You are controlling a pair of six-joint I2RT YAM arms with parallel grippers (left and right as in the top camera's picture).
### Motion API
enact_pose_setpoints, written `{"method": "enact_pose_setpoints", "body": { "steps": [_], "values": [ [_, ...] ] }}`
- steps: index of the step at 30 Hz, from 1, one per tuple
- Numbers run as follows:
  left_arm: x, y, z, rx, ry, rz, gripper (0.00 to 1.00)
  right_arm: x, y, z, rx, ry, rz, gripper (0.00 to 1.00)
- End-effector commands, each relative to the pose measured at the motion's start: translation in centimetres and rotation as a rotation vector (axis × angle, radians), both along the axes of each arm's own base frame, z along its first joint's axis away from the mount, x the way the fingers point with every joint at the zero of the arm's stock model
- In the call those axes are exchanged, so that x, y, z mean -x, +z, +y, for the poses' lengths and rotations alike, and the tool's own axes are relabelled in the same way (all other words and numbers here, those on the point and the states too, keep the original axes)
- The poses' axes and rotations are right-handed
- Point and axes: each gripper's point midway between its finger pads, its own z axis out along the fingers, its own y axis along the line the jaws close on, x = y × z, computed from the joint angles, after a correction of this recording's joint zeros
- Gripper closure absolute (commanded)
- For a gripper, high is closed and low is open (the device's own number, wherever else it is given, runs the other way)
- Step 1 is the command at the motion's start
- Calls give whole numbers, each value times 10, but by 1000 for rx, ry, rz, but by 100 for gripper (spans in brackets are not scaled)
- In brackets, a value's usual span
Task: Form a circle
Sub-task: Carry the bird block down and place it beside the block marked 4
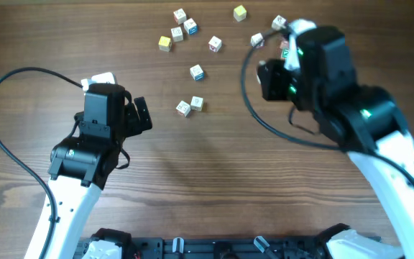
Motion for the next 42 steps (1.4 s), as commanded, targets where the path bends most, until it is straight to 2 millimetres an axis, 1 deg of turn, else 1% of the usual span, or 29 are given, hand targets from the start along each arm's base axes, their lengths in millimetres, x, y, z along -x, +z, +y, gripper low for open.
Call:
{"method": "enact_pose_setpoints", "body": {
  "steps": [1,2,3,5,6,8,10,13,14,17,18,20,22,24,26,27,32,33,37,41,42],
  "values": [
    [-1,0,3,1,20,-2,0,10,-35,-3,-26,-104,141,88],
    [-1,0,3,1,20,-2,0,12,-45,-2,-24,-111,165,88],
    [-1,0,3,1,20,-2,0,13,-63,1,-23,-122,200,88],
    [-1,0,3,1,20,-2,0,11,-87,9,-25,-121,234,88],
    [-1,0,3,1,20,-2,0,9,-110,20,-24,-107,252,88],
    [-1,0,3,1,20,-2,0,8,-150,43,-34,-51,268,88],
    [-1,0,3,1,20,-2,0,9,-181,60,-38,-10,278,88],
    [-1,0,3,1,20,-2,0,7,-224,79,-27,31,282,88],
    [-1,0,3,1,20,-2,0,4,-236,86,-20,49,275,88],
    [-1,0,3,1,20,-2,0,-5,-259,100,17,119,245,89],
    [-1,0,3,1,20,-2,0,-7,-270,104,33,144,238,89],
    [-1,0,3,1,20,-2,0,-9,-289,106,56,159,247,89],
    [-1,0,3,1,20,-2,0,-9,-302,106,68,156,262,89],
    [-1,0,3,1,20,-2,0,-9,-305,106,71,157,265,89],
    [-1,0,3,1,20,-2,0,-11,-304,107,79,181,246,88],
    [-1,0,3,1,20,-2,0,-12,-303,108,81,189,237,86],
    [-1,0,3,1,20,-2,0,-16,-299,112,104,246,188,80],
    [-1,0,3,1,20,-2,0,-20,-296,114,106,264,160,77],
    [-1,0,3,1,20,-2,0,-23,-294,116,101,260,144,72],
    [-1,0,3,1,20,-2,0,-23,-293,115,102,258,142,64],
    [-1,0,3,1,20,-2,0,-24,-293,115,102,258,141,60]
  ]
}}
